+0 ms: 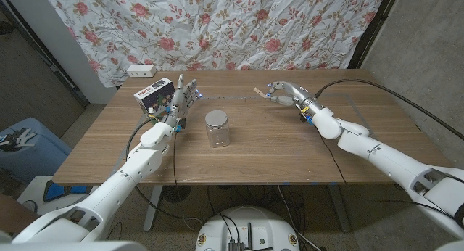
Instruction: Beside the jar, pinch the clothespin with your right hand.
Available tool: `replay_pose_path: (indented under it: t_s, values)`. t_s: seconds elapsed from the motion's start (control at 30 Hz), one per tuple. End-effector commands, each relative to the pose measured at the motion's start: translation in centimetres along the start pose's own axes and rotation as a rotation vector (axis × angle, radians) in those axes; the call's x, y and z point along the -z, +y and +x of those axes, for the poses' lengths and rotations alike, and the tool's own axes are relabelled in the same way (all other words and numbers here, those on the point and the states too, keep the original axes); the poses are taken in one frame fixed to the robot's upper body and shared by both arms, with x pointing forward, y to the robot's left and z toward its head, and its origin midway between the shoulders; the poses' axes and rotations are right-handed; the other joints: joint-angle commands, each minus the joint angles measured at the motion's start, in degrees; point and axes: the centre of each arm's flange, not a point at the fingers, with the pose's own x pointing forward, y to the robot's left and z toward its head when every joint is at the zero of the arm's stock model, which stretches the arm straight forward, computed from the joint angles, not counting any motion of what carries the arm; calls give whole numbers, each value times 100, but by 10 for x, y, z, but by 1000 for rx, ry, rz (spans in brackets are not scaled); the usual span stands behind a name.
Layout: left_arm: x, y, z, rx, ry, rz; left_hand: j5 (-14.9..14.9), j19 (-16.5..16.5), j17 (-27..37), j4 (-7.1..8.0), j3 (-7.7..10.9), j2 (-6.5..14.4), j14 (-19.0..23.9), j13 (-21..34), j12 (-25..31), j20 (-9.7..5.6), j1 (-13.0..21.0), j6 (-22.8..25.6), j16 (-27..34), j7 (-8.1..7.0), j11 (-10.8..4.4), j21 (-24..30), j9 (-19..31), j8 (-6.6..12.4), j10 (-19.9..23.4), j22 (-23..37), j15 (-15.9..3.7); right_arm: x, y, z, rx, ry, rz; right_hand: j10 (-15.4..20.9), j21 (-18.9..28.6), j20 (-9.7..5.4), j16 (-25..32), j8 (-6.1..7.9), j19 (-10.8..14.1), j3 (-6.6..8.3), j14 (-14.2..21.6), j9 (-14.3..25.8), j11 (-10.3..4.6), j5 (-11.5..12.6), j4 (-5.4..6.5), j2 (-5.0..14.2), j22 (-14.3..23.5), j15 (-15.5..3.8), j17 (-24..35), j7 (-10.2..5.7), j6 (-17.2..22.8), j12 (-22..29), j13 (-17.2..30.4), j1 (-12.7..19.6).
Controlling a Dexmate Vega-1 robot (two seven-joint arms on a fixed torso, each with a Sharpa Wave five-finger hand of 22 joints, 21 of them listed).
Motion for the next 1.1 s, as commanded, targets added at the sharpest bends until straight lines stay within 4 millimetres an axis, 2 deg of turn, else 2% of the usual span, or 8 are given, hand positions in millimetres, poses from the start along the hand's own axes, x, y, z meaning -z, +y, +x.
replay_pose_path:
  t_s: [0.03, 1.1]
  values:
    - [0, 0, 0, -2, -1, 0, 23, 37, 21, 33, 0, 62, 49, 12, 36, -7, 4, 1, 29, -50, -44, 42, 27, 35, 20, 14, -38, -4, 6, 7, -45, -71, -125, 29, 5, 6, 23, -8, 49, -12, 13, 6, -41, 24, -28, 27, 12, -341, 11, -29, 35, 32, 24, 58]
    - [0, 0, 0, -2, -1, 0, 23, 37, 21, 32, 0, 61, 48, 12, 35, -2, 4, 1, 28, -50, -44, 42, 27, 35, 17, 14, -35, -2, 43, 13, -152, -117, -380, 34, 2, -31, 28, -33, 61, -39, 23, 9, -28, 23, -34, 41, 11, -381, 17, -111, 49, 39, 29, 94]
